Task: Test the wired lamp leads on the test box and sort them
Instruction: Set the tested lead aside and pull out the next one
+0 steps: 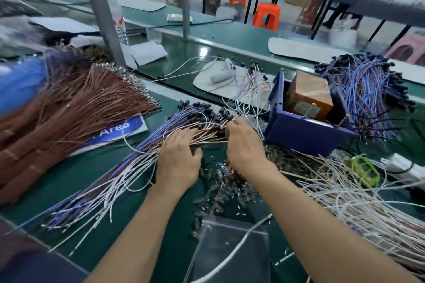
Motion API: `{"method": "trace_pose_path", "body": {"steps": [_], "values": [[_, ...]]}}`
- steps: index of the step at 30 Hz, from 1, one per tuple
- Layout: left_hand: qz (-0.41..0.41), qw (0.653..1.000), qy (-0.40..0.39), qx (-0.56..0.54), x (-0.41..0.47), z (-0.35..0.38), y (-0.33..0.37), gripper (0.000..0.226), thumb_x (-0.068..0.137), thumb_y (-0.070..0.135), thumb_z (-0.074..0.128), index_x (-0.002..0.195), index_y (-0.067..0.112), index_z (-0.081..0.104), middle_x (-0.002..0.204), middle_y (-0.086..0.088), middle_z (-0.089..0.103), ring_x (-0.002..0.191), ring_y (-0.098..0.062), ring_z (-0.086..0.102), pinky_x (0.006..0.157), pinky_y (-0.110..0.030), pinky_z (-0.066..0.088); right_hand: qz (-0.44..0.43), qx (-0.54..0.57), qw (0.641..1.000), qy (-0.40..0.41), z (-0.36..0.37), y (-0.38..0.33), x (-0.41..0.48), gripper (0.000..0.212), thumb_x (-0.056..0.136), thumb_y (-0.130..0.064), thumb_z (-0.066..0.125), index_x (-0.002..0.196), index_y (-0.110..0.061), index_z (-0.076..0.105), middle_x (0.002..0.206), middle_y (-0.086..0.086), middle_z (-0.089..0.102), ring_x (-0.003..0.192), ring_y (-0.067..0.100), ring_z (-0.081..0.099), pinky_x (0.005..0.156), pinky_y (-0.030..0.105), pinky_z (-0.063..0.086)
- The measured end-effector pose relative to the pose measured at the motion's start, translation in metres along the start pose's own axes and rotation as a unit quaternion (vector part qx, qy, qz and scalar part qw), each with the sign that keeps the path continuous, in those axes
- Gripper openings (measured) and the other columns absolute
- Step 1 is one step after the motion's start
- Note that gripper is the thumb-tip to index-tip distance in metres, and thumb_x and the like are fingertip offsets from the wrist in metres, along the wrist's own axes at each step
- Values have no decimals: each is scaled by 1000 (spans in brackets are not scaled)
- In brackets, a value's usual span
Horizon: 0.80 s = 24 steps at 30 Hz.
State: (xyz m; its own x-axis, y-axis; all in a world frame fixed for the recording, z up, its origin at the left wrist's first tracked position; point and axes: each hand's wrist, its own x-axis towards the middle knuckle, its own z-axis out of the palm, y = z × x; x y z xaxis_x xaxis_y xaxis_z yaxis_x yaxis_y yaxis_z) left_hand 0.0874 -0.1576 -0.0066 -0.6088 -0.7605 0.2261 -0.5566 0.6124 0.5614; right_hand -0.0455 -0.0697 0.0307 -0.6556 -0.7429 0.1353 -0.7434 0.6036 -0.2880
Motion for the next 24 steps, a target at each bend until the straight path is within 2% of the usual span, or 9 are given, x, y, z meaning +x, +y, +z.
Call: {"method": "trace_pose_path", "body": {"steps": [4, 9, 11, 13, 15, 18, 19, 22, 24], "values": [[14, 999, 30, 1, -3, 0, -1, 54, 94, 26, 70, 146, 20, 56, 147, 0, 58, 139, -20, 46, 122, -40, 31, -22, -58, 998, 15, -5, 5, 0, 25, 86, 0, 64, 97, -20, 71, 115, 0, 56, 116, 24, 48, 103, 36, 33], [123, 982, 140, 12, -13, -1, 1, 29, 84, 16, 82, 113, 19, 79, 107, 3, 78, 106, -20, 66, 102, -34, 38, -24, 30, 992, 120, -42, 11, -20, 23, 95, -10, 59, 91, -31, 65, 90, -7, 67, 91, 20, 56, 94, 32, 31], [147, 975, 169, -11, -15, -3, 1, 22, 82, 13, 85, 103, 18, 82, 90, 5, 79, 92, -18, 66, 93, -34, 38, -6, 75, 991, 113, -57, 15, -33, 16, 96, -18, 64, 90, -31, 71, 82, -13, 70, 81, 14, 59, 92, 33, 39], [140, 973, 173, -54, -15, -6, 5, 22, 80, 12, 86, 101, 19, 83, 86, 7, 77, 89, -11, 58, 88, -35, 42, 44, 169, 980, 96, -71, 25, -46, 12, 89, -20, 74, 84, -31, 77, 73, -17, 72, 69, 5, 64, 76, 28, 51], [130, 973, 153, -115, -14, -10, 12, 21, 81, 13, 84, 101, 20, 82, 89, 17, 71, 91, 1, 47, 85, -36, 47, 111, 389, 913, 61, -84, 37, -59, 13, 81, -13, 81, 79, -26, 80, 71, -8, 74, 61, 5, 64, 61, 23, 52], [169, 966, 93, -174, -13, -15, 32, 23, 87, 21, 72, 108, 20, 79, 95, 30, 62, 94, 2, 50, 86, -28, 51, 161, 753, 638, 8, -87, 46, -77, 17, 69, -13, 84, 85, -13, 80, 81, 11, 71, 65, 15, 64, 67, 26, 58], [195, 963, 74, -174, -13, -16, 39, 24, 88, 22, 71, 110, 18, 79, 95, 27, 65, 94, 0, 51, 87, -26, 51, 161, 783, 601, 9, -85, 45, -82, 21, 67, -17, 83, 88, -12, 80, 82, 11, 70, 67, 15, 63, 70, 26, 57], [260, 952, 24, -161, -18, -15, 56, 20, 90, 23, 74, 109, 18, 79, 94, 17, 75, 93, -2, 54, 87, -20, 49, 209, 761, 612, 52, -83, 40, -88, 16, 83, -25, 75, 83, -11, 81, 78, 9, 68, 69, 15, 62, 68, 26, 54], [236, 953, -19, -190, -22, -13, 62, 19, 90, 23, 77, 108, 24, 80, 90, 18, 75, 93, -3, 58, 85, -17, 49, 261, 732, 621, 104, -88, 47, -90, 35, 99, -28, 60, 76, -11, 81, 75, 7, 68, 67, 15, 62, 65, 27, 53]]}}
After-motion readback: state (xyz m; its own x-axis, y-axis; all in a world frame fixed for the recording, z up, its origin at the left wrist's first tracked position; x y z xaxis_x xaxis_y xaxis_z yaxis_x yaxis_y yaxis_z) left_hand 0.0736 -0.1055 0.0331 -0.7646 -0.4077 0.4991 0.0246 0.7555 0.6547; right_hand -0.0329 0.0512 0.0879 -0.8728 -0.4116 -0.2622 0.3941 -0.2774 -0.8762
